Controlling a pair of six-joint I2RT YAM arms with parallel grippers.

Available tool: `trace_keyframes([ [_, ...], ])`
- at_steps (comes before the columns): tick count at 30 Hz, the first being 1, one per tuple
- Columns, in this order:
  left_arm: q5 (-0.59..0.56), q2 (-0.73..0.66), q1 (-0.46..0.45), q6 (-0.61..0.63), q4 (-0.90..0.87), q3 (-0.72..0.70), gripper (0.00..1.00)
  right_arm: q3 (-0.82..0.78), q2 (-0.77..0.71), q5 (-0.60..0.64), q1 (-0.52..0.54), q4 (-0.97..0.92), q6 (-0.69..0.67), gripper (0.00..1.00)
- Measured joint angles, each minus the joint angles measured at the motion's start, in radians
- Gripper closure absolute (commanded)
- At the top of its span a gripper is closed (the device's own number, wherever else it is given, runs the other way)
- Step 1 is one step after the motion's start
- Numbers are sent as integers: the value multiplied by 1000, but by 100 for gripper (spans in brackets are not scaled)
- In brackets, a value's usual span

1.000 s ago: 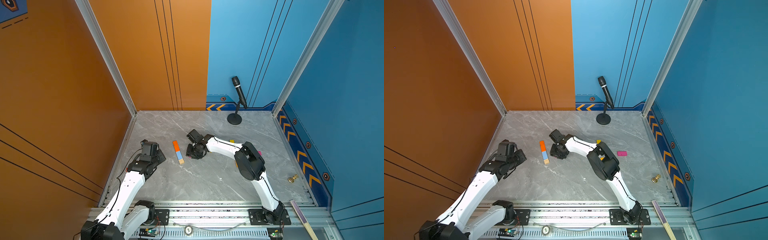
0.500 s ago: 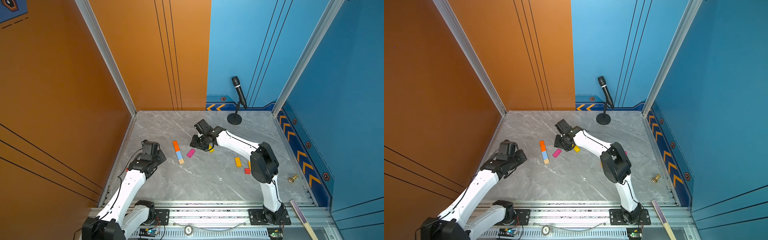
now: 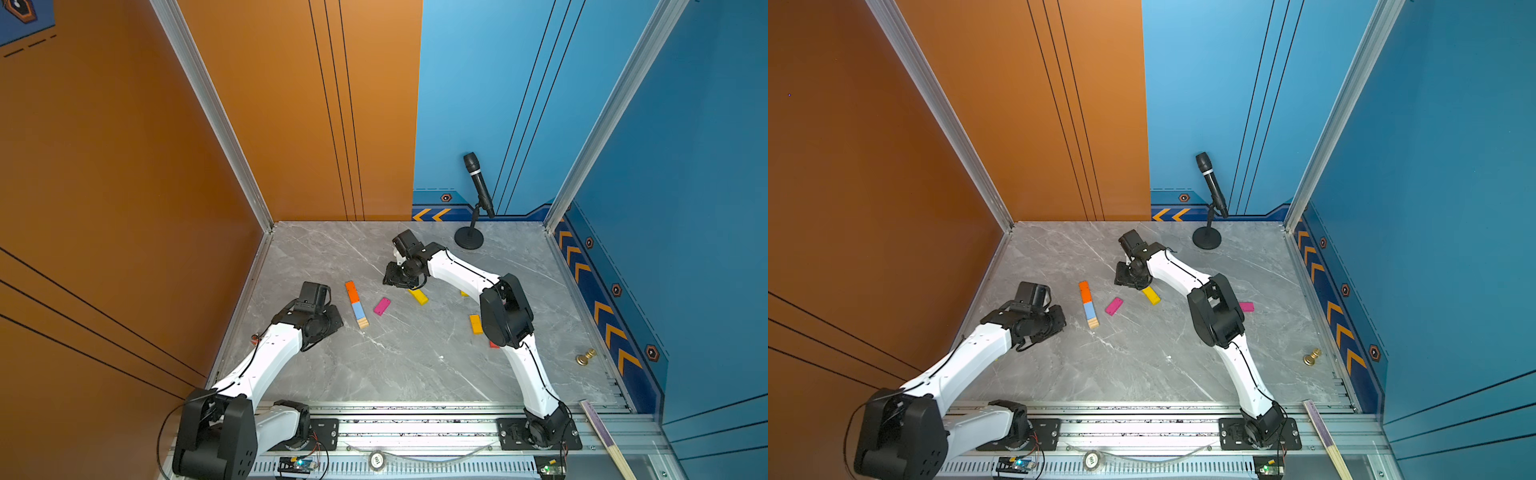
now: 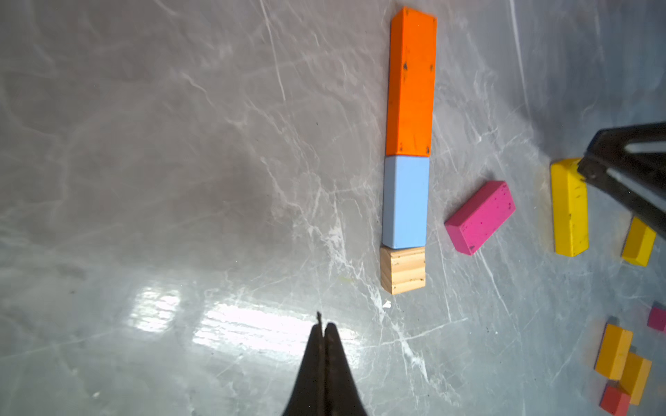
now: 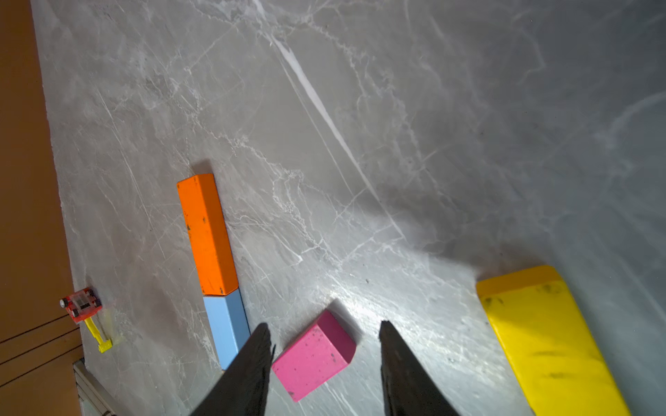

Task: Assemble the letter v with building blocks
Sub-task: Assemble the building block at the center of the board.

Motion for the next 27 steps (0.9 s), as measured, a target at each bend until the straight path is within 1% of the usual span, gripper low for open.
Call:
trace_keyframes([
  [5,57,105,-47,-16,45,0,100,7,5,-31,0,-4,-23,50],
  [12,95,194,-70,-51,134,0,100,14,32,-63,0,-4,-40,51],
  [16,101,220,-70,-64,160,0,100,14,60,-75,3,-5,-40,51],
  [23,101,221,-70,-75,186,0,100,14,71,-85,21,-7,-40,51],
  [27,101,221,-70,-76,193,0,100,3,71,-89,34,-7,-40,53],
])
